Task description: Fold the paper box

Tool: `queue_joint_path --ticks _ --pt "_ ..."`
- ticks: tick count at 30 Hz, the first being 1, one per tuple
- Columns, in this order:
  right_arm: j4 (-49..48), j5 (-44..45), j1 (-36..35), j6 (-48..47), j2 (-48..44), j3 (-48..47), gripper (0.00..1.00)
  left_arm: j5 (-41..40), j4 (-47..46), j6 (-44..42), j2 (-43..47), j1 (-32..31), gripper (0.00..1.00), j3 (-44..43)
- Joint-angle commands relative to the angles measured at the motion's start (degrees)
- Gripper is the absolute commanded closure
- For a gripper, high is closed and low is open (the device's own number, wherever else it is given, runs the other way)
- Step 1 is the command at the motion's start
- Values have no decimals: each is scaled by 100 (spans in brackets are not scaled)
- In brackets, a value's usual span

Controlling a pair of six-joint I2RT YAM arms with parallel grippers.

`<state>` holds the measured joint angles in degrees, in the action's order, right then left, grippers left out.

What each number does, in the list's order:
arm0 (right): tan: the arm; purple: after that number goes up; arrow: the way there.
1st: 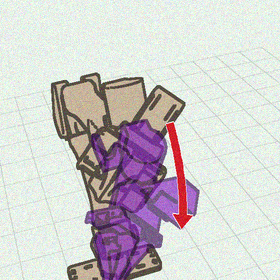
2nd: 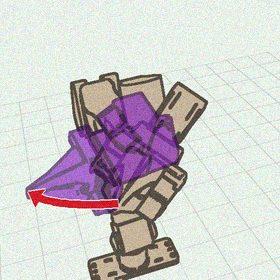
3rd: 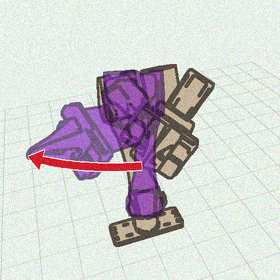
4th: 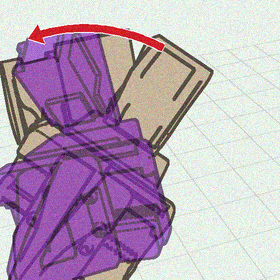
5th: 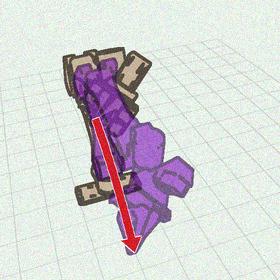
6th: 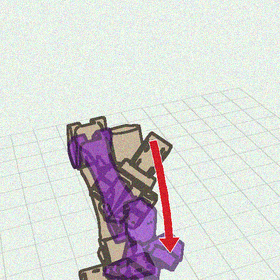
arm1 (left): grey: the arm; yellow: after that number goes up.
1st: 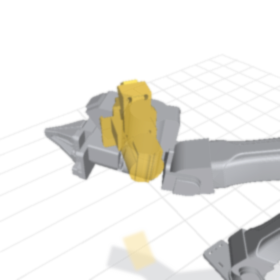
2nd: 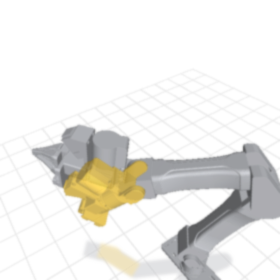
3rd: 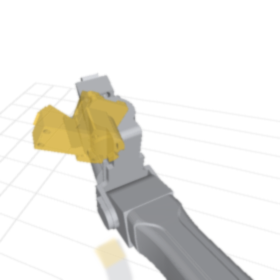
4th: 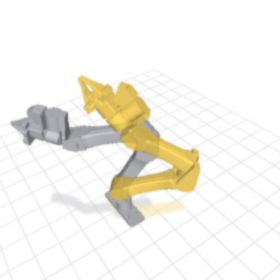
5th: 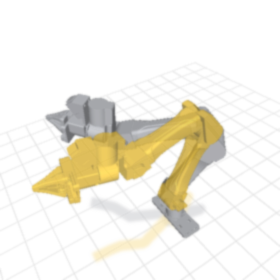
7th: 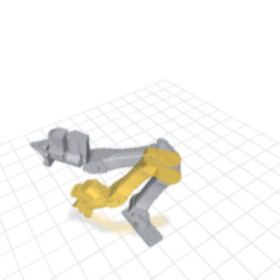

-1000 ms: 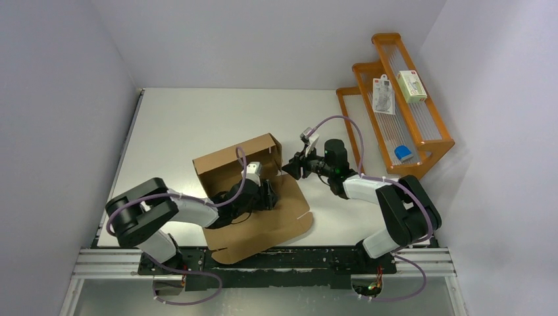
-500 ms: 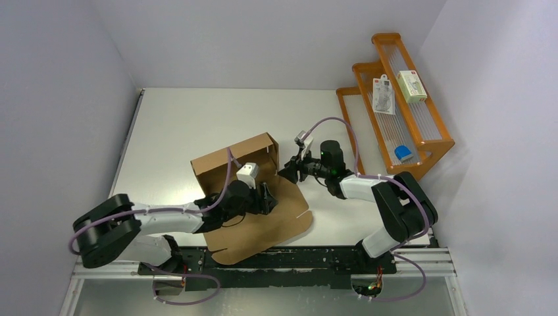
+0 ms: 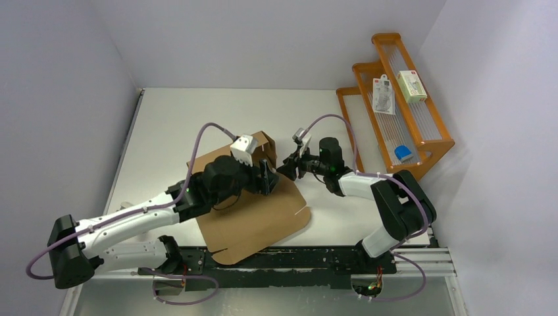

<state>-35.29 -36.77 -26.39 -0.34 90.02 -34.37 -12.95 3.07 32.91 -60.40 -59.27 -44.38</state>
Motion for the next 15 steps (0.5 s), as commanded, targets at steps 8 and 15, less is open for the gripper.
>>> queue_joint_path --ticks 8,15 --pt "15 -128 -90 -295 106 -268 48 -477 1388 -640 33 1271 19 -1196" --pt "27 -134 -156 -343 184 -329 48 -240 1419 -1026 -326 2175 12 -1569"
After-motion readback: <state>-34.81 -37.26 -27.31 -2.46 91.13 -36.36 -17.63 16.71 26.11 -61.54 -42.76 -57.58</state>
